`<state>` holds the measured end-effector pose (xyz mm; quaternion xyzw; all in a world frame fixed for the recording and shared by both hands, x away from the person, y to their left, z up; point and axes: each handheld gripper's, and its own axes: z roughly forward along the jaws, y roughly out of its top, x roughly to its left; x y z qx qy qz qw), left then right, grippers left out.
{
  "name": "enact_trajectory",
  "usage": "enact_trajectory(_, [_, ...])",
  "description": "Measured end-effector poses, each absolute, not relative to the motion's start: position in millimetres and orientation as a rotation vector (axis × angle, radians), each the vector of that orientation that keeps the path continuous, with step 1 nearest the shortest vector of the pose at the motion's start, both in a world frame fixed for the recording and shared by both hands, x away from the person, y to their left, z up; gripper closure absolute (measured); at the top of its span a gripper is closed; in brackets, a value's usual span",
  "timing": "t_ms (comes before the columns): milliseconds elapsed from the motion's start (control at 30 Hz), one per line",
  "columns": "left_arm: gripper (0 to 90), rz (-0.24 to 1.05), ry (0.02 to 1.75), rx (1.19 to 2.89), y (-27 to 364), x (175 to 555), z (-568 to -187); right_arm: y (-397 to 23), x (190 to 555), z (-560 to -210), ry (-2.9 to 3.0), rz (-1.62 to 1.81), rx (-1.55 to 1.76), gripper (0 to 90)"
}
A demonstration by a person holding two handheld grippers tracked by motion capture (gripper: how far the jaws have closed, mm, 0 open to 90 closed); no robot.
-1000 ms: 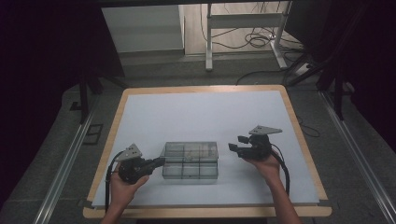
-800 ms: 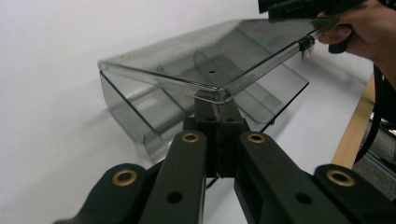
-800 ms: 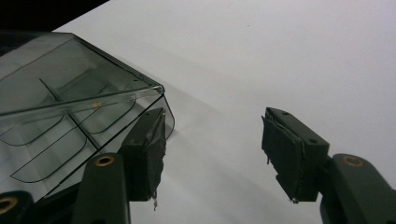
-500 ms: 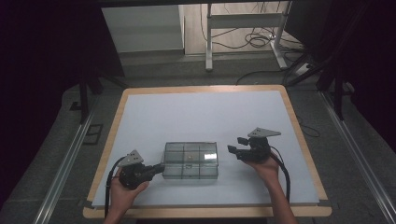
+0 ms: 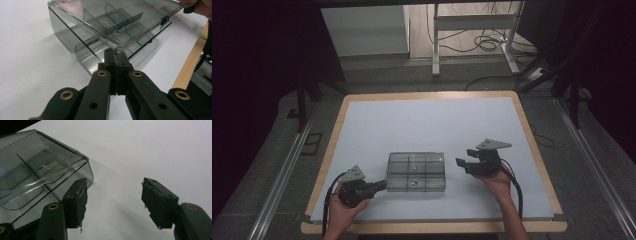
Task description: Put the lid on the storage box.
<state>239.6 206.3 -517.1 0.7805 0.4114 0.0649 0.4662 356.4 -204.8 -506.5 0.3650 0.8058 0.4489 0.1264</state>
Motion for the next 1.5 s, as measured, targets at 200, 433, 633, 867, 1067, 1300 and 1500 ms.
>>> enact_trajectory(200, [89.9, 0.145, 1.017, 1.920, 206.4, 235.8, -518.1, -205.8, 355.5, -506.7, 2.344, 1.321, 1.062, 36.6])
enact_trajectory(433, [89.9, 0.141, 1.026, 1.920, 208.2, 231.0, -520.5, -209.7, 354.1, -505.3, 2.329, 1.329, 1.066, 36.6])
enact_trajectory(633, [89.9, 0.150, 1.032, 1.921, 209.8, 230.5, -519.5, -211.3, 353.4, -504.4, 2.324, 1.334, 1.071, 36.6])
enact_trajectory(867, [89.8, 0.173, 1.067, 1.906, 221.3, 229.4, -521.4, -213.2, 353.2, -504.9, 2.322, 1.333, 1.074, 36.6])
enact_trajectory(1067, [88.8, 0.222, 1.091, 1.861, 232.5, 231.8, -518.8, -212.7, 352.3, -505.3, 2.320, 1.336, 1.076, 36.6])
enact_trajectory(1300, [86.6, 0.315, 1.144, 1.800, 254.9, 237.8, -518.8, -215.2, 352.9, -505.7, 2.324, 1.331, 1.081, 36.6])
enact_trajectory(1500, [61.1, 0.418, 1.212, 1.766, 270.9, 242.0, -522.0, -216.8, 353.3, -507.6, 2.319, 1.327, 1.089, 36.3])
